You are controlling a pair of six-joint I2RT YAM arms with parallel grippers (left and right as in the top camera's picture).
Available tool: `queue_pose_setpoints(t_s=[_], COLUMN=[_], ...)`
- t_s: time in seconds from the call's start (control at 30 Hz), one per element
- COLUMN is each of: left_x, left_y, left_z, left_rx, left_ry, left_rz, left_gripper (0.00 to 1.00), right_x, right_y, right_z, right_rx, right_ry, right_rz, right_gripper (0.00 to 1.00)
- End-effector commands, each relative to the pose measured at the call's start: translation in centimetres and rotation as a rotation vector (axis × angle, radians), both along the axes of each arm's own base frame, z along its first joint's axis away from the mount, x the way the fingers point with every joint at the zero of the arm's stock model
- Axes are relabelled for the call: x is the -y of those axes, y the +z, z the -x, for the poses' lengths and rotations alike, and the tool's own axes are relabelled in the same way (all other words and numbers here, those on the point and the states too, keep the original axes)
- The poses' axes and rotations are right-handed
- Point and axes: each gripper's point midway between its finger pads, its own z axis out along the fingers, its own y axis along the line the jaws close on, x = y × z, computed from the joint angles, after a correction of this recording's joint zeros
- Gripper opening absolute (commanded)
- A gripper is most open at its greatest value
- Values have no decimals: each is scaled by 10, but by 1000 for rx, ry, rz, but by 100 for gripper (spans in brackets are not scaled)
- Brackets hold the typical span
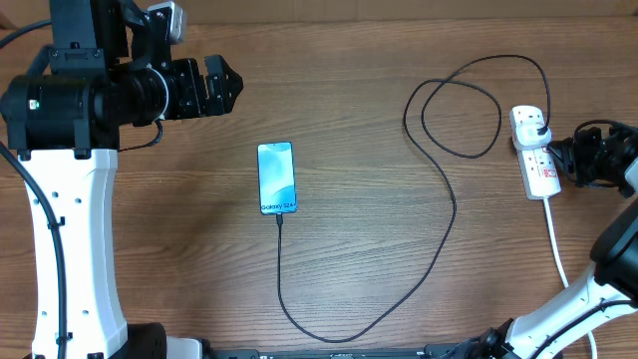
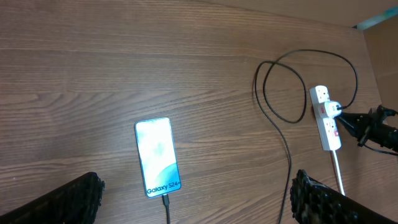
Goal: Plug charger to phone and switch on socket
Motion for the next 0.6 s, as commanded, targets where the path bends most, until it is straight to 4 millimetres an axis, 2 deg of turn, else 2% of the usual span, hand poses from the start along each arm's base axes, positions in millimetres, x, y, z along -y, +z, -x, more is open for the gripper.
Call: queue_pose_setpoints(t_s=[0.0, 0.57], left_x=[1, 1], left_y=[3, 3], left_z=[-1, -1], left_rx=[11, 11], left_ry=[-3, -3], left_rz=[-6, -6], left_gripper=[100, 100], right_x=[-10, -20], right_y=[-4, -8], right_z=[-2, -3], right_rx=[-7, -34], right_ry=[16, 34], right_rz=[-17, -7], right_gripper=[4, 4])
